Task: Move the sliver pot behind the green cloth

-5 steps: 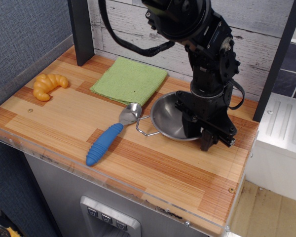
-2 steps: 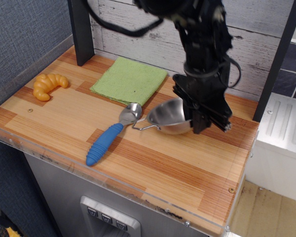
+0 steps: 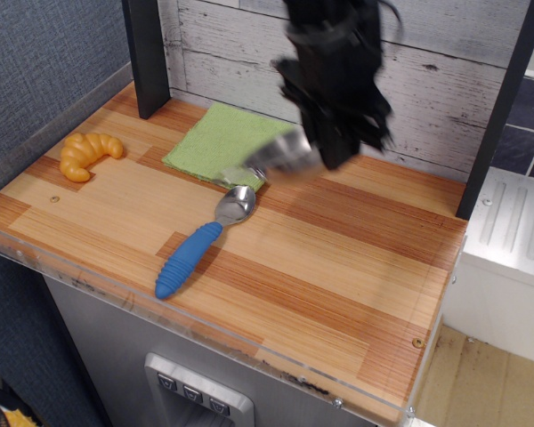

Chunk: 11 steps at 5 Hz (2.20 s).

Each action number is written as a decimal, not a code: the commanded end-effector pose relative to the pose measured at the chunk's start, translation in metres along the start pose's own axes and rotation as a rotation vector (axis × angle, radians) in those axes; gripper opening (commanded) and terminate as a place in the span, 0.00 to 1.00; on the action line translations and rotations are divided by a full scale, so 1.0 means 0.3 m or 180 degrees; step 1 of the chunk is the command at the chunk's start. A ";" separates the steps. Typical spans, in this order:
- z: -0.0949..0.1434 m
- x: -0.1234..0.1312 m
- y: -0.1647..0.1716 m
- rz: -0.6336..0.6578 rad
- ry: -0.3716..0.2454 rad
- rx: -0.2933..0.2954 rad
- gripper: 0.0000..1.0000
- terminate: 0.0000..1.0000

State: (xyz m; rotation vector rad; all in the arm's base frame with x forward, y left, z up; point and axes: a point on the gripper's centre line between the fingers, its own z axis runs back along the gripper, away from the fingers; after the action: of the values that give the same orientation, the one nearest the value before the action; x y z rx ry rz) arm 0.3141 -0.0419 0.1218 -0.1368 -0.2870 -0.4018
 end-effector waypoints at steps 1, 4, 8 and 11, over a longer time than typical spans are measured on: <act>0.198 -0.187 0.215 0.0564 -0.0134 0.0189 0.00 0.00; 0.055 -0.421 0.351 0.0801 0.0272 0.0323 0.00 0.00; -0.069 -0.442 0.382 0.0611 0.0620 0.0374 0.00 0.00; -0.057 -0.432 0.314 0.0670 0.0604 -0.0102 1.00 0.00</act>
State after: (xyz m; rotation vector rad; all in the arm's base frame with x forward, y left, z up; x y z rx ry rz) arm 0.2445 0.0806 0.0461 -0.1987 -0.0413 -0.2076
